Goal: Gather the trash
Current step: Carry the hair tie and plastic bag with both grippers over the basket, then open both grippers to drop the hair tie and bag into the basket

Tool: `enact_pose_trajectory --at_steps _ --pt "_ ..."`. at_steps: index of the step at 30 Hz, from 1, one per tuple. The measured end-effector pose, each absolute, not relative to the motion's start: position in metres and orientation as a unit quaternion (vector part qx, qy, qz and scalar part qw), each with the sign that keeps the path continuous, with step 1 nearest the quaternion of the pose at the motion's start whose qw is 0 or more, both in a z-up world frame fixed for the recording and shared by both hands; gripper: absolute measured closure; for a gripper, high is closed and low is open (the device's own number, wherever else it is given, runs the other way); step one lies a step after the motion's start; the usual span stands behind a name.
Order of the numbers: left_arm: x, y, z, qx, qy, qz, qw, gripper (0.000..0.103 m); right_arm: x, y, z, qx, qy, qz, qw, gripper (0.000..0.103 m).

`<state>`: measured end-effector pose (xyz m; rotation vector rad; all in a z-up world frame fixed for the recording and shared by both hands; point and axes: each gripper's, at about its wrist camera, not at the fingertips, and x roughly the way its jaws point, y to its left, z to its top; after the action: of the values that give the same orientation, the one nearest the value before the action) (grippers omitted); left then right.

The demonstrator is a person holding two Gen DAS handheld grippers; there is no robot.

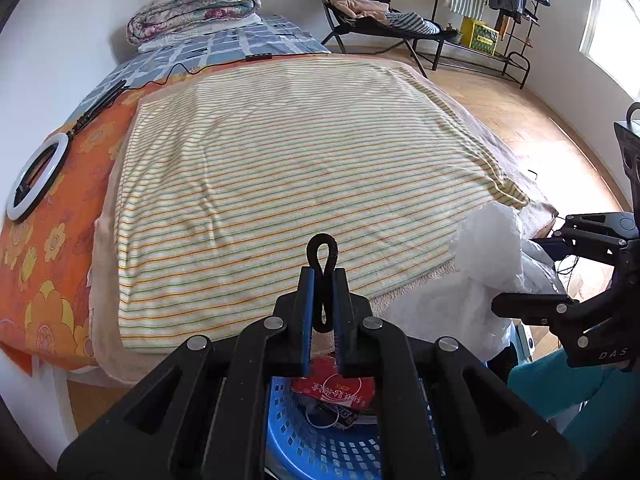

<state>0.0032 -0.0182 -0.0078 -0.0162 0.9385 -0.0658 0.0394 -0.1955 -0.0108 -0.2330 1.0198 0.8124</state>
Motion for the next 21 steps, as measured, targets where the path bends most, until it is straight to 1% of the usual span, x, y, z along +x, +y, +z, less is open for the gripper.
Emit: enact_pose_trajectory --at_steps 10,21 --pt "-0.031 -0.036 -0.049 -0.023 0.498 -0.045 0.866 0.096 0.0 -0.205 -0.038 -0.124 0.497 0.378 0.771 0.052" --pt "-0.058 -0.034 -0.086 -0.025 0.533 -0.032 0.845 0.096 -0.016 -0.203 -0.06 -0.135 0.513 0.377 0.759 0.051"
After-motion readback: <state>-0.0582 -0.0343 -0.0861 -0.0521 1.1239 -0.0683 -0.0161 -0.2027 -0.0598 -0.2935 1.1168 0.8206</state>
